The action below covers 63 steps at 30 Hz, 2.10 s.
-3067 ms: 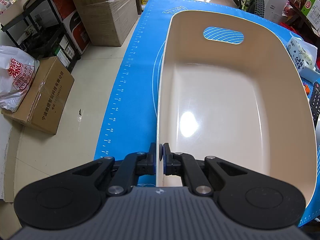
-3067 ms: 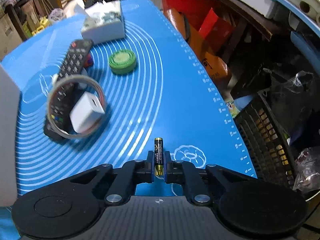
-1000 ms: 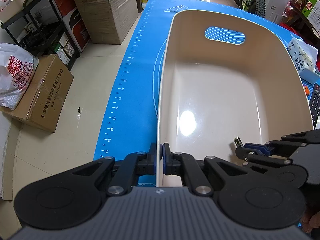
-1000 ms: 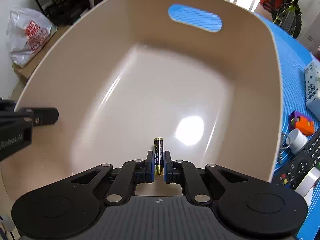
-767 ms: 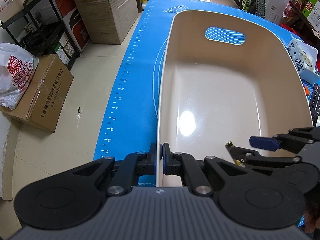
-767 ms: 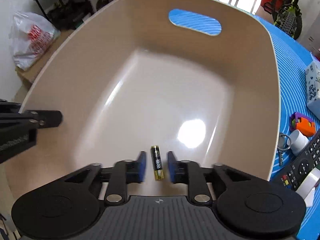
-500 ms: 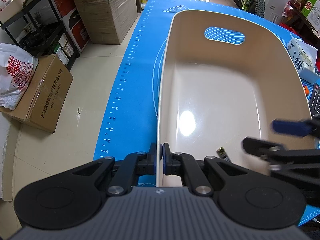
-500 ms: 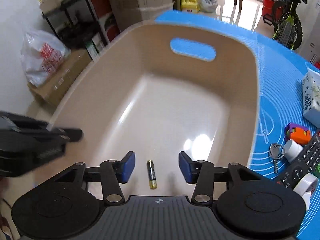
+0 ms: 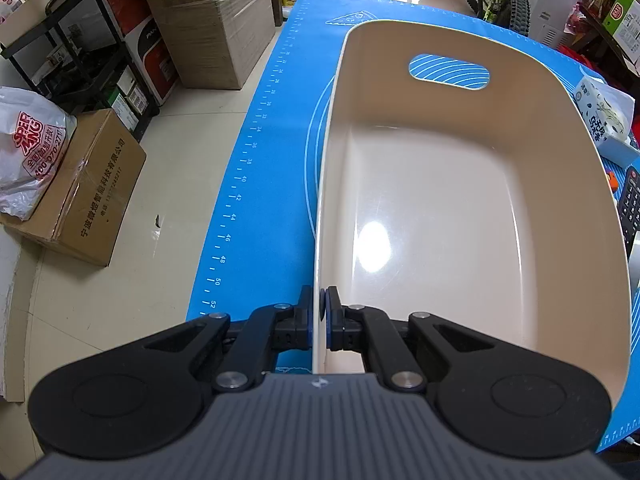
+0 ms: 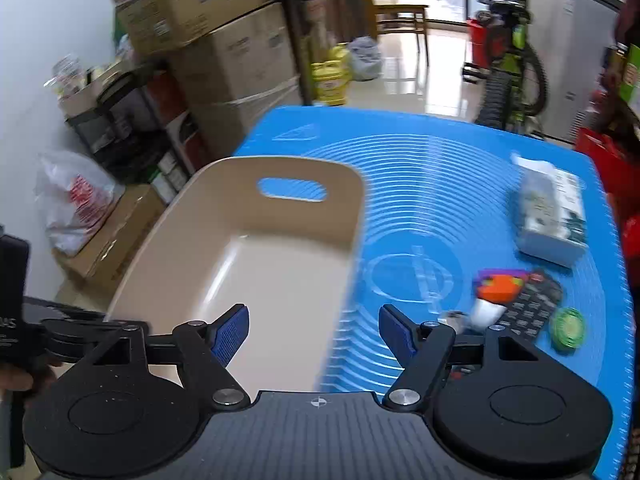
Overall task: Organize rigid objects
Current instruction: 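Move the right gripper to the white tape roll and grasp its edge, then carry the tape roll with the right gripper and release it into the basket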
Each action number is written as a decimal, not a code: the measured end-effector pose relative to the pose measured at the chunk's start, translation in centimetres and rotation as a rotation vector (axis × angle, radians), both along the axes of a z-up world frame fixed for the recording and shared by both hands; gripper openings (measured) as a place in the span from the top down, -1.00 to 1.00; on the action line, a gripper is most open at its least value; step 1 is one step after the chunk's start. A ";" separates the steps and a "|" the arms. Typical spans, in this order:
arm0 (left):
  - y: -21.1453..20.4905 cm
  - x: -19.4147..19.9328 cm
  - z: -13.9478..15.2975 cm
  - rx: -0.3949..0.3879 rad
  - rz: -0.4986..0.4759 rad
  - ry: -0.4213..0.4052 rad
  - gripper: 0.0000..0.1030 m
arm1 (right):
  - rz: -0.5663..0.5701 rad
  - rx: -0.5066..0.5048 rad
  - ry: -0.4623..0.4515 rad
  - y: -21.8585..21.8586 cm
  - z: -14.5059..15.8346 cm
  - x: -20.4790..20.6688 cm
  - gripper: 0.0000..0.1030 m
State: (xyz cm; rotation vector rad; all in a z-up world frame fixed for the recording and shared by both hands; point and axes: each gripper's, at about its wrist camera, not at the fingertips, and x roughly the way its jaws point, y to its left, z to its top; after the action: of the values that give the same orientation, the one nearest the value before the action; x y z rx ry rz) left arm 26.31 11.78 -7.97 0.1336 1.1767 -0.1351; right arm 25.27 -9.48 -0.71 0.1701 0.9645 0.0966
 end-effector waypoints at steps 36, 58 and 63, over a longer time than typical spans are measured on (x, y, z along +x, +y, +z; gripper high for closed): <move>-0.2 -0.1 0.0 0.007 -0.008 -0.001 0.87 | -0.216 0.055 0.197 -11.5 -11.4 -0.9 0.63; -0.2 -0.1 -0.1 0.006 -0.009 -0.002 0.87 | -0.183 0.004 0.043 -10.2 -3.6 -1.5 0.72; -0.2 -0.1 -0.1 0.007 -0.008 -0.002 0.87 | -0.138 -0.003 -0.041 -8.2 -1.0 -1.2 0.72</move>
State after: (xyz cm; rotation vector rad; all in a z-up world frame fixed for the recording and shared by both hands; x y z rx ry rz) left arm 26.19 11.59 -8.04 0.1444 1.1749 -0.1376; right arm 24.08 -17.71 -1.67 0.2310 0.9094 -0.0281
